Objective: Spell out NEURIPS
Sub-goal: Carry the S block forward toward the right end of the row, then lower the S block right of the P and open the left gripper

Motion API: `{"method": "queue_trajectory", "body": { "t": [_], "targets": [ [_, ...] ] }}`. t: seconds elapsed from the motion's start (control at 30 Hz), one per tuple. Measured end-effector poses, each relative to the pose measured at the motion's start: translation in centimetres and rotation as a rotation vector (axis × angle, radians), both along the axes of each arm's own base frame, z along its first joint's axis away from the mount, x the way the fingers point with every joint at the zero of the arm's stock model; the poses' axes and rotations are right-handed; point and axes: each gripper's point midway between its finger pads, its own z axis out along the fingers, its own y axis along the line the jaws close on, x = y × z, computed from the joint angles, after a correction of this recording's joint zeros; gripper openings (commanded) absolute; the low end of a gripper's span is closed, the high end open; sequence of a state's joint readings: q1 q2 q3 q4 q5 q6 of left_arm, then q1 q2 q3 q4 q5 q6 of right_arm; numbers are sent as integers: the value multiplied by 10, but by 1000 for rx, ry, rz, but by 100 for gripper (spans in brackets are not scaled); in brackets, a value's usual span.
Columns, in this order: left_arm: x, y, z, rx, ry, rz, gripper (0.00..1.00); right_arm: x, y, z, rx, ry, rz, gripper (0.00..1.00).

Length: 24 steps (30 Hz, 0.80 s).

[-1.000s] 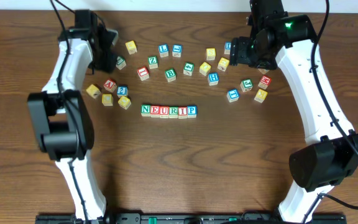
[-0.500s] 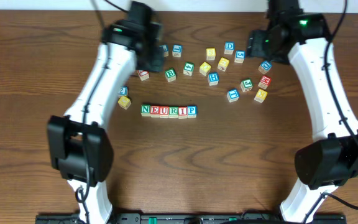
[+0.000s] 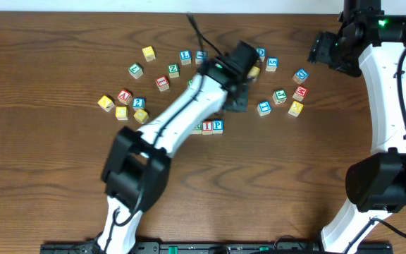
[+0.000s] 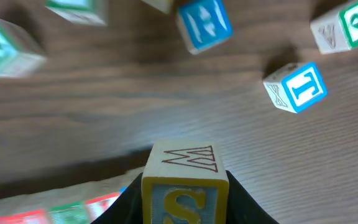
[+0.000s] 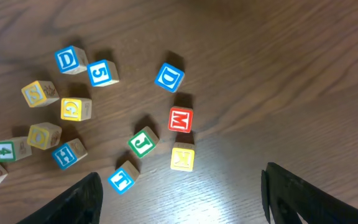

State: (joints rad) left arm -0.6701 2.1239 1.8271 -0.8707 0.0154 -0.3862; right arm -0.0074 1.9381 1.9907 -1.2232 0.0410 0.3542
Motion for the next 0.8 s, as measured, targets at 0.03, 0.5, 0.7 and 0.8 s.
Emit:
{"method": "queue_trajectory", "body": {
  "t": [0.03, 0.5, 0.7, 0.8],
  "targets": [
    [-3, -5, -7, 3, 10, 3, 27, -1, 0, 0, 1, 3, 0, 78],
    [-17, -14, -66, 57, 107, 104, 43, -6, 1, -3, 7, 27, 3, 78],
    [-14, -17, -65, 43, 96, 112, 44, -7, 1, -3, 7, 30, 3, 78],
    [-12, -18, -64, 37, 90, 112, 44, -7, 1, -3, 7, 32, 3, 78]
  ]
}}
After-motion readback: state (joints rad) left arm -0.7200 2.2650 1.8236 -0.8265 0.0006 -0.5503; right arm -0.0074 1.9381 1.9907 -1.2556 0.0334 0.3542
